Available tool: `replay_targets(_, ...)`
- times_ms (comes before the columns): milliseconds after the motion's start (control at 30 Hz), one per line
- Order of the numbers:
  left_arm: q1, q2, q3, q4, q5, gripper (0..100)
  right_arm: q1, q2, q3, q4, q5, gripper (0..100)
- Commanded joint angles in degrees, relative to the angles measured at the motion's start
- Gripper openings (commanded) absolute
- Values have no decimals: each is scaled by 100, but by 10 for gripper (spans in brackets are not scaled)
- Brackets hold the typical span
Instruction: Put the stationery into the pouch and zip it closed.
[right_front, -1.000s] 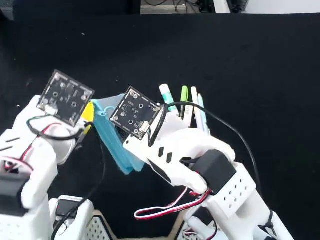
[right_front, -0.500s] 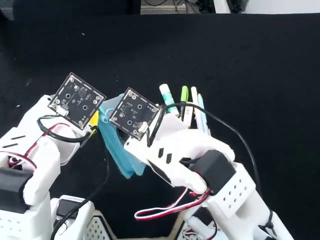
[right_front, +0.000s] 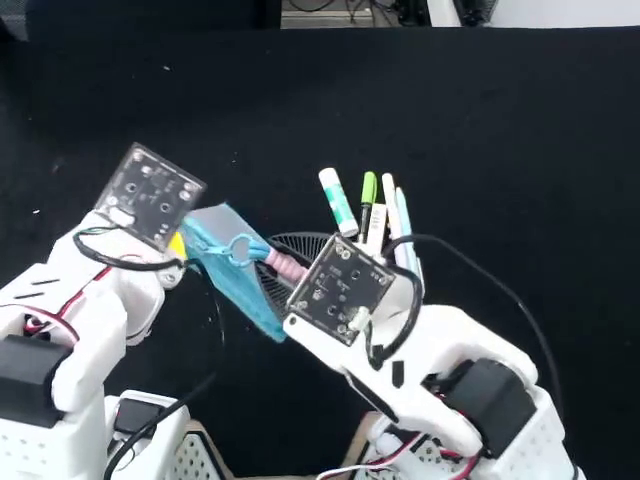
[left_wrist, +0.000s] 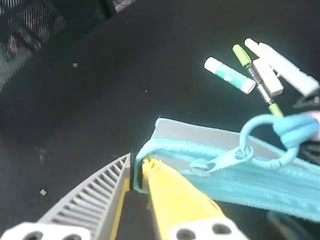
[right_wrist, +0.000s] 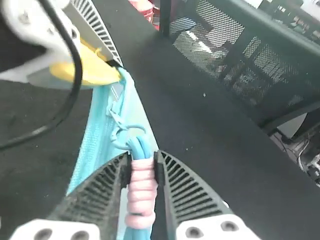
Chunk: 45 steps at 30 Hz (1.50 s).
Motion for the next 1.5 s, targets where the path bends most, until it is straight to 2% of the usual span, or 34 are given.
replay_targets(0, 22, 26, -119, 141, 782, 30, 369, -163, 66, -35, -18, 11)
replay_targets(200, 13, 26, -242, 413, 1319, 30, 1495, -163, 101, -756, -18, 11)
replay_targets(300, 13, 88, -365, 440, 1319, 42, 1512, -163, 101, -782, -18, 11)
replay_targets(433, 13, 97, -453, 396, 1609, 157, 1512, -154, 110, -774, -18, 11)
replay_targets(500, 13, 97, -505, 404, 1714, 173, 1512, -154, 110, -774, -18, 11)
replay_targets(700, 22, 158, -708, 404, 1723, 168, 1512, 31, 127, -571, 299, 11)
replay_targets(967, 22, 1741, -989, 536, 1758, 166, 1512, 532, 110, -457, 299, 11)
replay_targets(1167, 13, 1890, -1640, 703, 1767, 162, 1521, 532, 119, -457, 308, 11)
replay_targets(1300, -180, 1758, -1341, 712, 2004, 17, 1530, 532, 92, -510, 308, 11)
replay_targets(1333, -295, 1688, -1191, 703, 2145, 44, 1530, 532, 92, -580, 308, 11)
replay_targets(1467, -769, 1371, -901, 501, 2505, 32, 1530, 611, 75, -1319, 290, 11)
